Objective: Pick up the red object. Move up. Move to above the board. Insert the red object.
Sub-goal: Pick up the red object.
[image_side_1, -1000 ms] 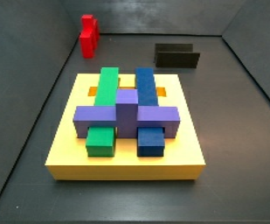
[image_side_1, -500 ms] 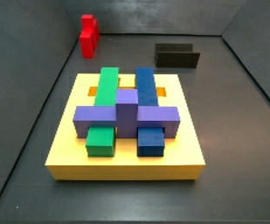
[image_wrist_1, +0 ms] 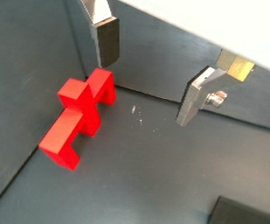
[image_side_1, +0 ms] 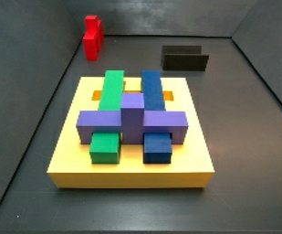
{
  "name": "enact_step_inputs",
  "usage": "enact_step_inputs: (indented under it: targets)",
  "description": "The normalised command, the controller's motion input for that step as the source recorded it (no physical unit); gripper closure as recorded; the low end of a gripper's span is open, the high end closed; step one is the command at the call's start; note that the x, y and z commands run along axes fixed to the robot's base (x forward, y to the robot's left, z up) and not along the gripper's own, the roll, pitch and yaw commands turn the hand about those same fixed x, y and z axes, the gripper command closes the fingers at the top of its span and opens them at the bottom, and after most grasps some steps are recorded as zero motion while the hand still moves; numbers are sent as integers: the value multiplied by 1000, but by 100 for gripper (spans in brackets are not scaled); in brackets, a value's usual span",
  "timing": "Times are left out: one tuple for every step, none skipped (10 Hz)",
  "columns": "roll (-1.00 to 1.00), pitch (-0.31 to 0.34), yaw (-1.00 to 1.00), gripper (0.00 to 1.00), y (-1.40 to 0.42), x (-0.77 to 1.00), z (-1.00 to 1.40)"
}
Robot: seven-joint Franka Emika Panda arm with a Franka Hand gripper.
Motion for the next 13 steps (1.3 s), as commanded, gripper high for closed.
enact_step_inputs:
  targets:
    - [0, -39, -803, 0, 63, -206, -194]
    - [-7, -40, -823, 0, 37, -217, -194]
    - [-1, -34, -883, 0, 6, -274, -211]
    - [0, -27, -954, 0, 0, -243, -109]
    - [13, -16, -954, 0, 0, -246, -89]
    - [0, 0, -929, 0, 9, -280, -117]
    - [0, 0, -923, 0, 11, -289, -117]
    - [0, 0, -923, 0, 11, -289, -117]
    - [13, -17, -917, 0, 9, -306, -117]
    - [24, -34, -914, 0, 14, -294, -126]
    - [37, -59, -903, 0, 34, -283, -174]
    - [10, -99, -840, 0, 26, -303, -266]
    - [0, -117, -783, 0, 63, -274, -257]
